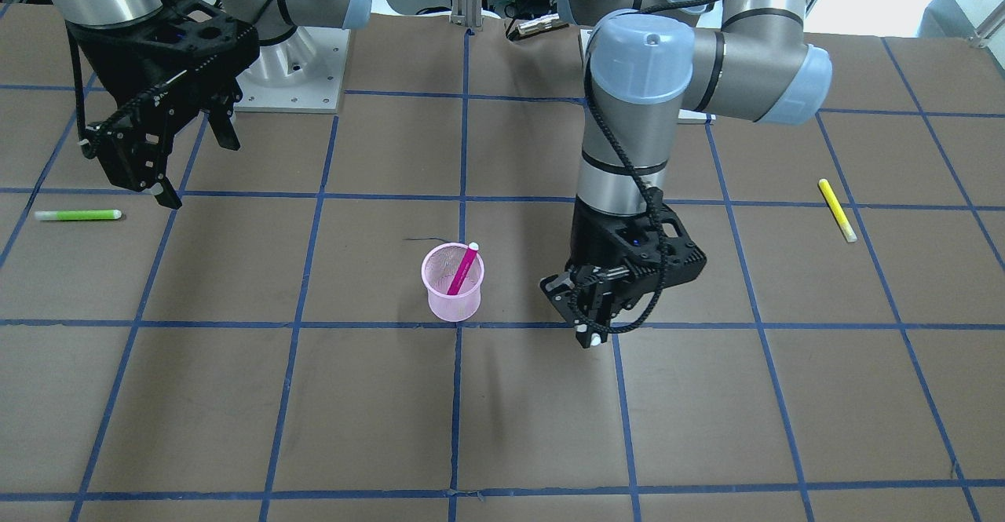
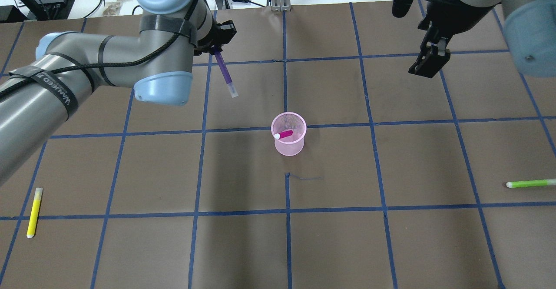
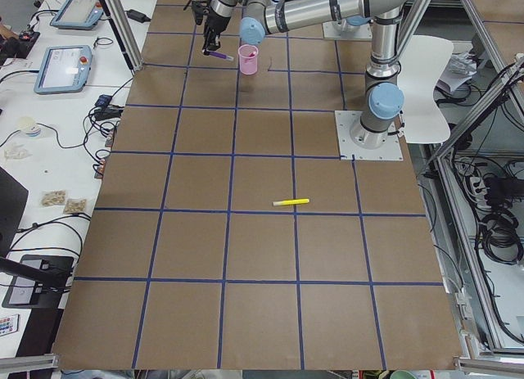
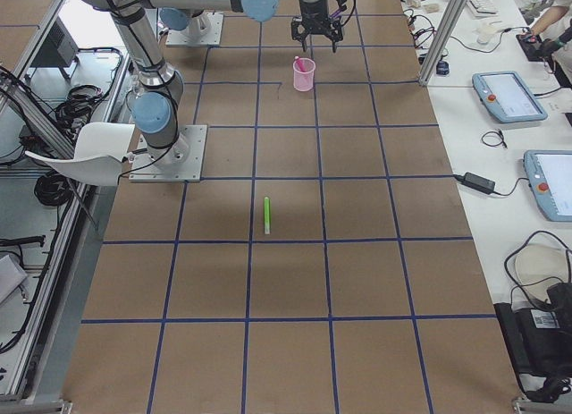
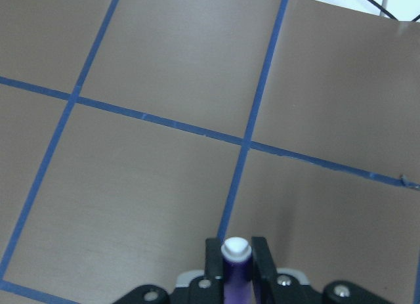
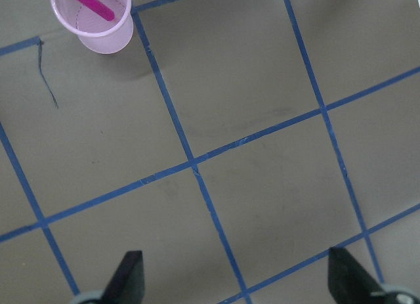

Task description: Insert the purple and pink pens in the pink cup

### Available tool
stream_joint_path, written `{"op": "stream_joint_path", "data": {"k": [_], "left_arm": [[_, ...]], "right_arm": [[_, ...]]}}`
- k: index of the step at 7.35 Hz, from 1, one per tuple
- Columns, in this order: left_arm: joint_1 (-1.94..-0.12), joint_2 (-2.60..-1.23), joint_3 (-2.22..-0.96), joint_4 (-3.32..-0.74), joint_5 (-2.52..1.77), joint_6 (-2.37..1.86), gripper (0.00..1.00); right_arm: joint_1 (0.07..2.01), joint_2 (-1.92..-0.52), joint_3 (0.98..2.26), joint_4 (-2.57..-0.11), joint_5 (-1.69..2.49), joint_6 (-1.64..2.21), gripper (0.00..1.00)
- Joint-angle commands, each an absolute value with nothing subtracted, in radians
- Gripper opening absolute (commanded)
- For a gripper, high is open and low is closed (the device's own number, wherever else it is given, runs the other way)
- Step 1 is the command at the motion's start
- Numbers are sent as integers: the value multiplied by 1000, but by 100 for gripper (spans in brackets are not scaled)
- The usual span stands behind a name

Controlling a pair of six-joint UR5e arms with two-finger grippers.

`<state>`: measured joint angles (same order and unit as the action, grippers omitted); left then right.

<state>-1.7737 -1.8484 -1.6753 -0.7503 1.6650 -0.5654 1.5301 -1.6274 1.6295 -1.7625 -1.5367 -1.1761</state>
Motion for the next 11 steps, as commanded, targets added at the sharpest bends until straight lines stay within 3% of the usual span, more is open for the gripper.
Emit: {"op": "stream_joint_path", "data": {"k": [1,4,11], "left_arm": [[-1874,-1853,-1686,-716,1724,-727,0],[-1989,-1891,-1689,-712,1900,-828,0],[-2074,-1953,-1750,-626,1948,-922,0]], "right_arm": [[1529,-1670,1629,-1660,-1546,-720,100],[1537,-1671,1629,-1565,-1612,-54,100],[1537,-1663,1634,-1560,-1609,3,100]]}}
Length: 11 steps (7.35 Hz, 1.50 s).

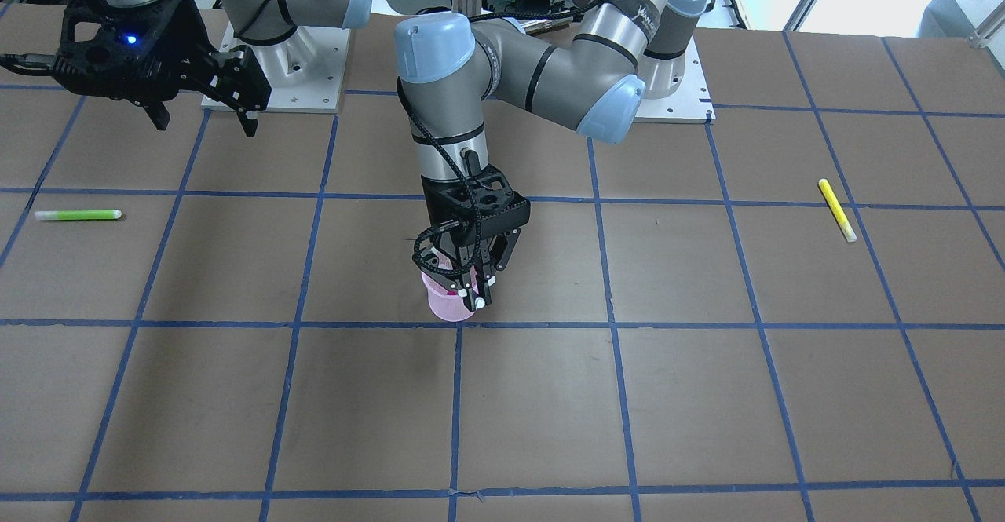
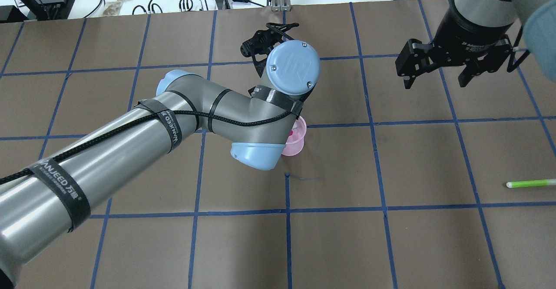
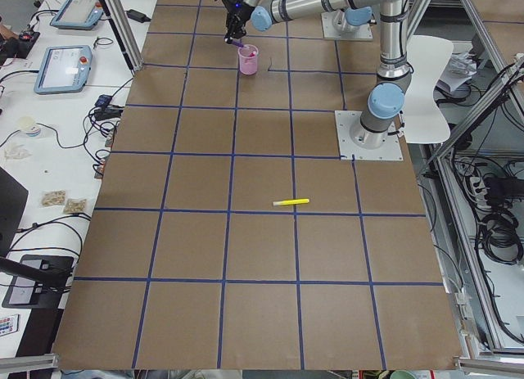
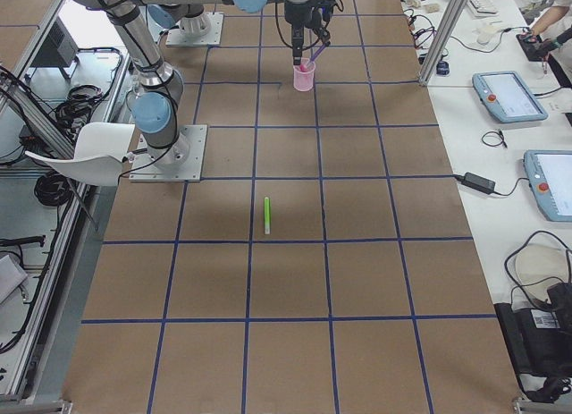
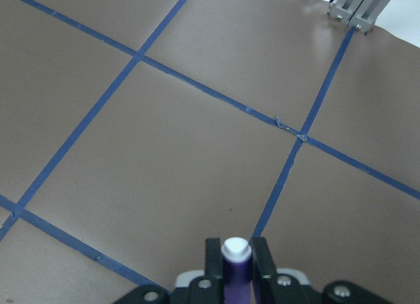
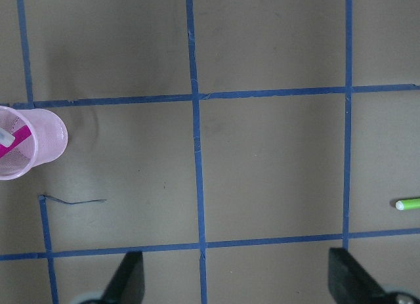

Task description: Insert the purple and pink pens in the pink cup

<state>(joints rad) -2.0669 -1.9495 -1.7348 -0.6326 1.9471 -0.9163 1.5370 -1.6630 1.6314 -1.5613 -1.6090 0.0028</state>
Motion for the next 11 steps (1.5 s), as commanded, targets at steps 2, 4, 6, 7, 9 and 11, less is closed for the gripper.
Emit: {"op": "stream_joint_path", "data": {"k": [2,4,6,7,9,11], "left_arm": [[-2079,-1959,-1761,-626,1948,-919,0],[-2092,-1967,-1759,-626,1945,-923,9],[-2097,-1965,-1759,-626,1942,-923,94],[-2098,-1965,-1759,-621,1936,-925,100],[-2098,-1953,-1752,-618,1928,-914,100],[-2062,-1922,-1737,-641,1823,-881,100]], "right_arm": [[1537,-1663,1637,-1563,-1609,3,100],[1537,-1663,1637,-1562,-1609,3,100],[1537,-1661,1635,-1560,-1609,2,100],[1537,-1663,1638,-1559,-1609,2,100],[1537,-1663,1640,-1554,-1614,2,100],[1537,-1664,1641,-1554,-1614,-2,100]]}}
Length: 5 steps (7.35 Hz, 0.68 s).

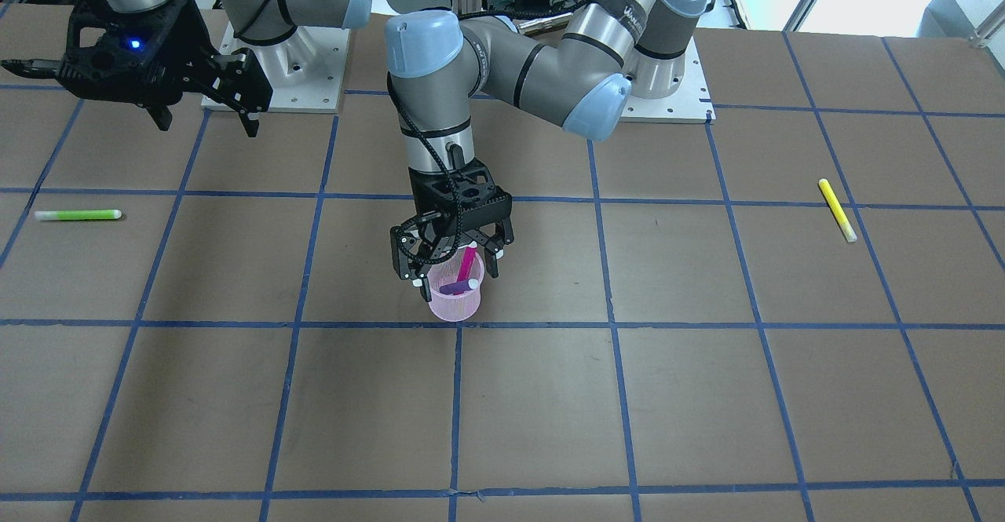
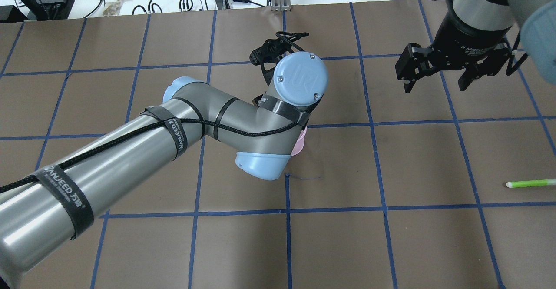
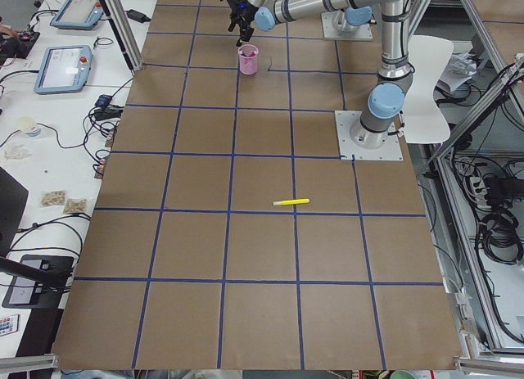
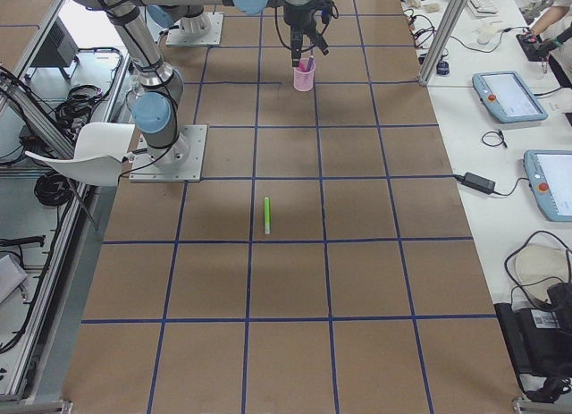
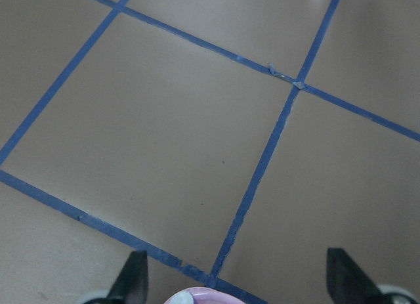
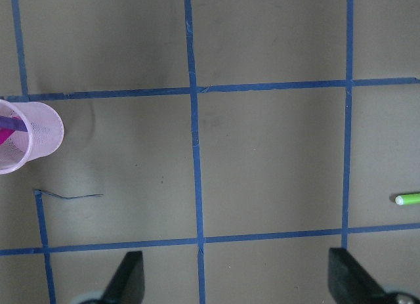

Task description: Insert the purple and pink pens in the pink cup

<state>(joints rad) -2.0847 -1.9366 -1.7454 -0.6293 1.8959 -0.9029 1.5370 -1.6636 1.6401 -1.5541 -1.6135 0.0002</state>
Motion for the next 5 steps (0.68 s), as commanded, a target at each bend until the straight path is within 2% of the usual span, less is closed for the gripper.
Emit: {"op": "stream_joint_path", "data": {"k": [1,3,5], "left_arm": [[-2005,-1907,-1726,-714,1778,-779,100],[-1871,-1853,-1678,-867,1623,-520,100],[-1762,-1784,-1620,-1135,1545,-266,100]], "right_arm": [[1537,-1664,1643,-1554,-1614,-2,100],[1537,-1672,1643,-1552,-1612,-2,100],[1537,-1671,1641,-1543,-1611,-2,100]]}}
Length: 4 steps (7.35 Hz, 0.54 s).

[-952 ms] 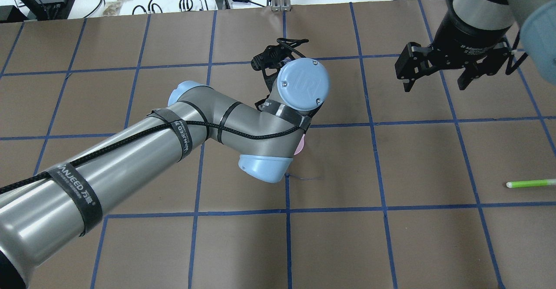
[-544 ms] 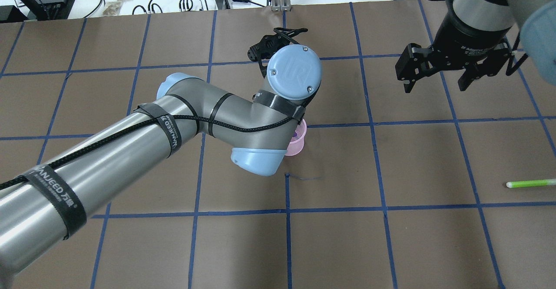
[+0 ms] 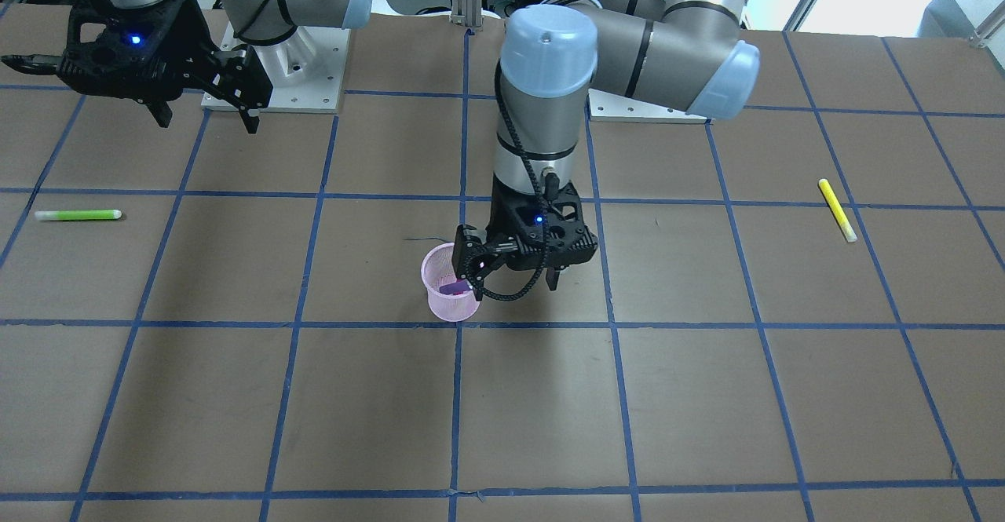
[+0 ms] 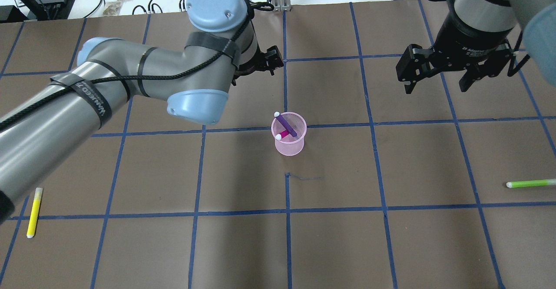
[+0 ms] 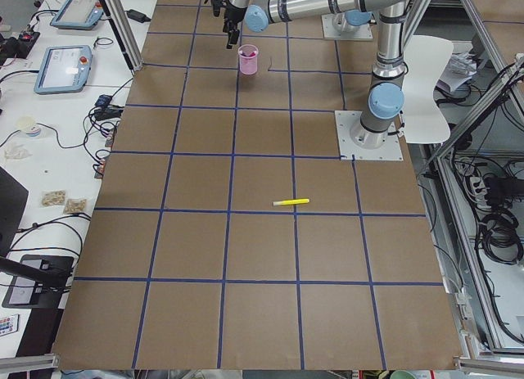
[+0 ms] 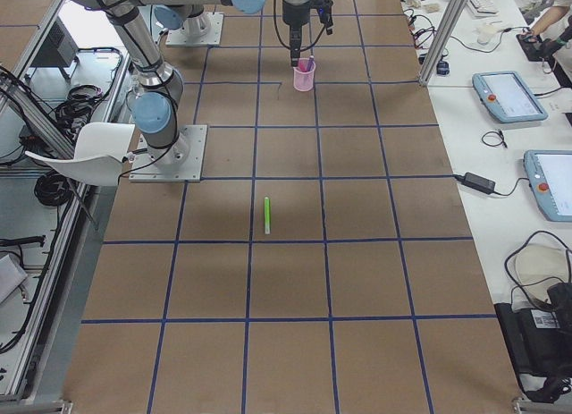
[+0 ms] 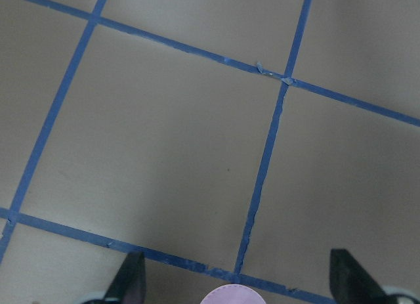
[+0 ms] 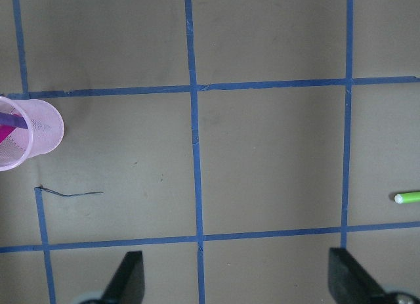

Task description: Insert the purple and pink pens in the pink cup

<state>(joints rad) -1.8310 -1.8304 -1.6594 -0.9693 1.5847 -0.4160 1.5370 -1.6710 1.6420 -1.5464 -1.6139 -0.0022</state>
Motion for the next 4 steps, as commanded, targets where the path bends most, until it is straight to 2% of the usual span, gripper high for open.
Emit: {"op": "stream_joint_path", "data": {"k": [1,4], "left_arm": [[-1705,-1751,-1597,-1228,1545,-212,100],[-1563,-1633,-1604,-1455,1551,36,100]], "right_arm": [[1537,-1671,1640,-1545,-1611,-3,100],[1543,-1667,1640,-1548,-1609,-3,100]]}}
